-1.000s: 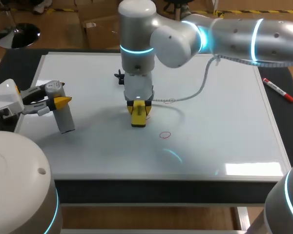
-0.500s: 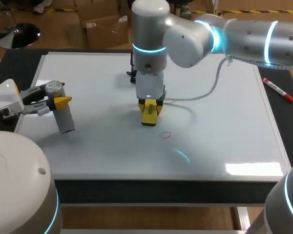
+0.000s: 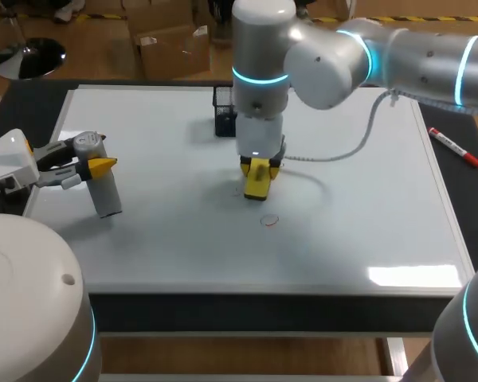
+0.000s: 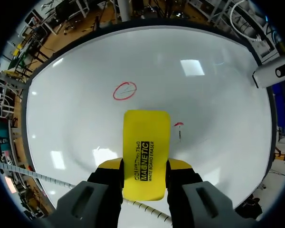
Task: Pick up the inspection probe, press it on each red-marked spot on the whiteboard one by one, put down the probe, pick up the eraser, and wipe off all the red marks.
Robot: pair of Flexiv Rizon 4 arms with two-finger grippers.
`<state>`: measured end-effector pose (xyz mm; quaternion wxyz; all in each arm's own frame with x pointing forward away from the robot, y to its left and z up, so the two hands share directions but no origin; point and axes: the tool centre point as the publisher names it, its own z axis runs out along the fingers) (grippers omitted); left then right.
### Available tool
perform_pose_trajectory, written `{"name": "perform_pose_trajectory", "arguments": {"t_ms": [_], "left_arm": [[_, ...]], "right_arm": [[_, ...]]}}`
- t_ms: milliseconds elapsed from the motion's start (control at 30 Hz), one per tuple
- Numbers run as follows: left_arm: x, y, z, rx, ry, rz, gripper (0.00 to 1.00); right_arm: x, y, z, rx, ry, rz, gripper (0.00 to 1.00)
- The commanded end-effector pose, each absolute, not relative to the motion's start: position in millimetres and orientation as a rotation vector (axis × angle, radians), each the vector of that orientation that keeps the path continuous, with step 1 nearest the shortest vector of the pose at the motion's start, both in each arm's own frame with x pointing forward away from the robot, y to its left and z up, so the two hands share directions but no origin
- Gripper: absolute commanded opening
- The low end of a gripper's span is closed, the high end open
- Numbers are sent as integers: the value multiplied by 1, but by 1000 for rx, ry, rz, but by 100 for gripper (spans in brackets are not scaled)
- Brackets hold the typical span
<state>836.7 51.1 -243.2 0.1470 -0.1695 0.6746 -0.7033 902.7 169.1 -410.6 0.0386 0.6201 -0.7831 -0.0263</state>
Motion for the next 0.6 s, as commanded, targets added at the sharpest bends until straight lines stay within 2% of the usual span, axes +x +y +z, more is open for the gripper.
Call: {"name": "perform_pose_trajectory", "arguments": {"t_ms": [33,233,600], "left_arm": [[836,51,-242,-487,1941,-2024,0],[836,51,-242,-487,1941,-2024,0],[836,51,-242,-487,1941,-2024,0]], "right_arm": [[896,144,-390,1896,-2430,-69,0],[892,150,-388,1919,-2415,-65,0],[882,210,-390,2099,-2266,-64,0]]}}
